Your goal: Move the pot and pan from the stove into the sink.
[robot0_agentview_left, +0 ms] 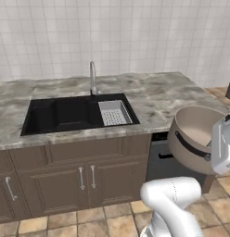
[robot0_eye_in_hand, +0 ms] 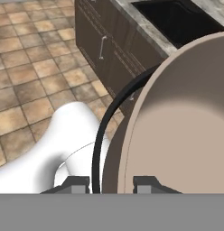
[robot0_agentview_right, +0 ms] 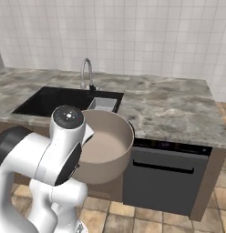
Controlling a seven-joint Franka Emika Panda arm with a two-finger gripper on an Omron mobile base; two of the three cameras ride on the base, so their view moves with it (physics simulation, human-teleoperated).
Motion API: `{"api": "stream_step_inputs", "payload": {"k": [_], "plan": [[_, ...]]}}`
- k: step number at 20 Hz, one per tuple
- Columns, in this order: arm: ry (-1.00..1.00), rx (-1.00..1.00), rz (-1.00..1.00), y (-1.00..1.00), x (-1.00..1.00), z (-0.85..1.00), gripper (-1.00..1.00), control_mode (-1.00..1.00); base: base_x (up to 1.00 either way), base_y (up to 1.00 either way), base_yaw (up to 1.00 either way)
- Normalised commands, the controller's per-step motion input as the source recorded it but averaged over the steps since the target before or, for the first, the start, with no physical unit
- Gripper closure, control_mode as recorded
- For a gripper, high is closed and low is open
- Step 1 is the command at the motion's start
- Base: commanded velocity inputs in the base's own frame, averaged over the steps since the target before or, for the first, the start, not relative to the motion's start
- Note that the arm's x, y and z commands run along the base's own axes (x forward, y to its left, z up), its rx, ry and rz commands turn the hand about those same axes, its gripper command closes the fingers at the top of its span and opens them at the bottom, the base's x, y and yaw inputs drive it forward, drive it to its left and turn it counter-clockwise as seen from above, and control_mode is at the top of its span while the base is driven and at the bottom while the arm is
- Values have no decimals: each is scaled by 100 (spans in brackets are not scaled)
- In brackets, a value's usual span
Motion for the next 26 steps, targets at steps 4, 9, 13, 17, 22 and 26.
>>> {"api": "stream_step_inputs", "payload": {"k": [4, 9, 13, 17, 22, 26], "plan": [[0, 0, 0, 0, 0, 0, 100, 100, -1, 4, 0], [0, 0, 0, 0, 0, 0, 100, 100, 0, 50, -1], [0, 0, 0, 0, 0, 0, 100, 100, 0, 76, -2], [0, 0, 0, 0, 0, 0, 100, 100, 0, 80, -3], [0, 0, 0, 0, 0, 0, 100, 100, 0, 75, -3], [0, 0, 0, 0, 0, 0, 100, 100, 0, 52, -1]]}}
